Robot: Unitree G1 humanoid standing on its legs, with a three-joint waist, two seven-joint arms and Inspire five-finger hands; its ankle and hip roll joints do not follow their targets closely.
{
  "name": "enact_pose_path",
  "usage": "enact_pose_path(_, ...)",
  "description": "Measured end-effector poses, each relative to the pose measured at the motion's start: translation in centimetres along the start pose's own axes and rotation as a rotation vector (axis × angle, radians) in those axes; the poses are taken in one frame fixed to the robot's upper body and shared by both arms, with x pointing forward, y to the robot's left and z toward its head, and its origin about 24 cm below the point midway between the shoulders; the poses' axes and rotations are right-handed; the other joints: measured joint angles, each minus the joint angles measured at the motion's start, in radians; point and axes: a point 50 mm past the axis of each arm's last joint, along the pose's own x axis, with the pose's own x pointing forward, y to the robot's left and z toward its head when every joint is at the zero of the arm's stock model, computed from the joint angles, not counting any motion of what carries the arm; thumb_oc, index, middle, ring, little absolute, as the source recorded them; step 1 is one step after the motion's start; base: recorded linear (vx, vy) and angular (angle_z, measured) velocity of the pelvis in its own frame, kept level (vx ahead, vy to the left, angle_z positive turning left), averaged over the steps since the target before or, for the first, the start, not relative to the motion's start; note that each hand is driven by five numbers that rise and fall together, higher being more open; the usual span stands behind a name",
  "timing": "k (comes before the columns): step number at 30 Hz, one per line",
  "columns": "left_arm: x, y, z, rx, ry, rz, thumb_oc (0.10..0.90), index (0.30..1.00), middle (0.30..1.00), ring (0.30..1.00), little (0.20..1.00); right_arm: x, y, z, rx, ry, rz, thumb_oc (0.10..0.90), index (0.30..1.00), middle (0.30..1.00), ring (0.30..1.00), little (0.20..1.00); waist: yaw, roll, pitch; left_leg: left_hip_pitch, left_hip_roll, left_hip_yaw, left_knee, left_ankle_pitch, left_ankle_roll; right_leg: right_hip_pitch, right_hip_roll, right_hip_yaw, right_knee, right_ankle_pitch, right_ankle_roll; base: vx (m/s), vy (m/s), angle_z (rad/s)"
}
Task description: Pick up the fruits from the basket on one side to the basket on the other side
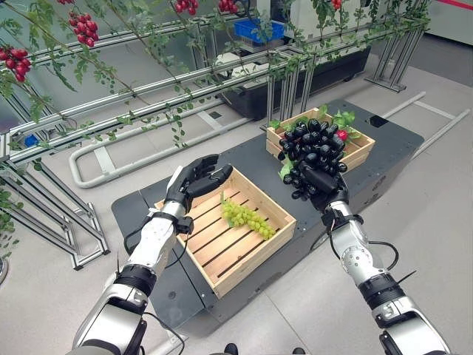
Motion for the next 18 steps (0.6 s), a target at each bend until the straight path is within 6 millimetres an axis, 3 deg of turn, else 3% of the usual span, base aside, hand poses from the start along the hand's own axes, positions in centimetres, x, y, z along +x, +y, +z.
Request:
enact_pose_path(4,-1.7,0.1,-2.2,-0.04,0.055,0.026,0.8,0.9,0.9,0.9,0.9,-1.1,0.7,-0.1,-0.037,-0.01,0.068,0.4,0.3,0.3,0.3,0.3,-0.016,-0.008,-0.002,0.0,-0.002,0.01,0.0,-0.002,0.003,-0.006,-0.001,0.01,0.0,0.002,0.002,0.02,0.001,-0.08)
enact_pose_path(7,-3.2,-1.0,-3.7,-0.14,0.069,0.041,0.8,0.9,0.9,0.9,0.9,-2.5,0.5,-0.6,-0.021,-0.006,0.084,0.4,0.3,0.3,0.3,0.3,-0.019,-0.023,-0.009,-0.001,-0.003,0.019,-0.001,-0.004,0.005,-0.012,0.0,0.019,-0.001,0.002,0.003,0.02,-0.007,-0.1)
enact_pose_path(12,-6.4,-3.4,-6.6,-0.479,0.096,0.139,0.8,0.9,0.9,0.9,0.9,-5.1,-1.2,-1.7,-0.071,0.022,0.059,0.4,0.3,0.3,0.3,0.3,-0.028,-0.053,-0.016,0.0,-0.003,0.05,-0.006,-0.009,0.007,-0.029,0.0,0.057,-0.004,0.007,0.004,0.01,-0.017,-0.18)
enact_pose_path(18,-7.8,-4.3,-8.1,-0.601,0.14,0.203,0.8,0.9,0.9,0.9,0.9,-7.4,-3.2,-0.9,-0.137,0.0,-0.013,0.4,0.3,0.3,0.3,0.3,-0.043,-0.058,-0.016,0.003,-0.001,0.068,-0.006,-0.01,0.007,-0.035,0.0,0.073,-0.004,0.011,0.004,0.0,-0.049,-0.1)
